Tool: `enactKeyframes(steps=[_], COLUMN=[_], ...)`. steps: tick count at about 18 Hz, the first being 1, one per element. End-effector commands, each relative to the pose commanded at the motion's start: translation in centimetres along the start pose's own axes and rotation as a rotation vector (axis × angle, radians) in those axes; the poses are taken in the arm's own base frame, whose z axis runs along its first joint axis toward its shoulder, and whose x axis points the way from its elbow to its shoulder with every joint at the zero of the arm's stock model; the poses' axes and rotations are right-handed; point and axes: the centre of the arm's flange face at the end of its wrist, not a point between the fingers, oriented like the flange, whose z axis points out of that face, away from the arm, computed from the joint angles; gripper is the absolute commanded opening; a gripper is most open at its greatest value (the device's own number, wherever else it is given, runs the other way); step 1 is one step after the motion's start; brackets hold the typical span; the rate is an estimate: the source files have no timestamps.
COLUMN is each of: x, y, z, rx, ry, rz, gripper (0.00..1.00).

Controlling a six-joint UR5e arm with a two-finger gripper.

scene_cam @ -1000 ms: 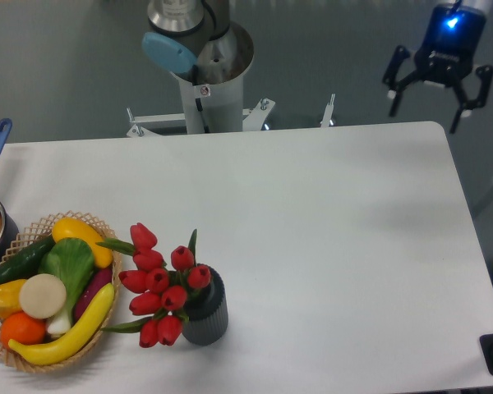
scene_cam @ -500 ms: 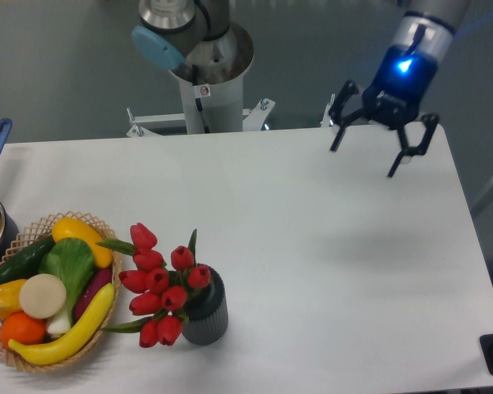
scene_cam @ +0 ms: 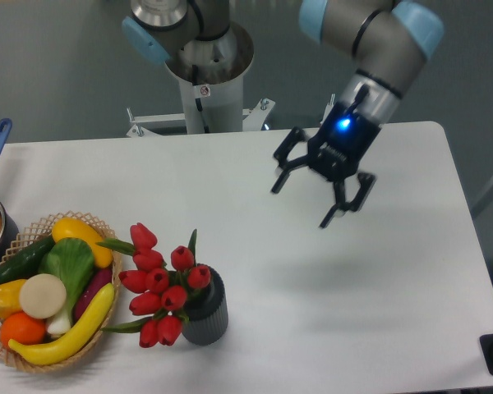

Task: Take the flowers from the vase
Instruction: 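Move the open gripper down toward the red tulips in the grey vase, then lower the open gripper around the tulip stems above the vase rim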

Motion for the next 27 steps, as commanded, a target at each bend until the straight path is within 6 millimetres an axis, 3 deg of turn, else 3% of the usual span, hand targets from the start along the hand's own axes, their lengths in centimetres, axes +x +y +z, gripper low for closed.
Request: enactKeyframes(steps=[7,10,19,27], x=[1.5,1.5,1.0,0.8], y=[-0.2,-0.4,0.5,0.6], z=[3.1,5.1,7.6,11.1], rx=[0.023,0.05,0.081,0.081], ry=[0.058,0.075,0.109,0.147], rz=[0.002,0.025,-0.021,0.006], gripper=[1.0,1.0,1.0,1.0])
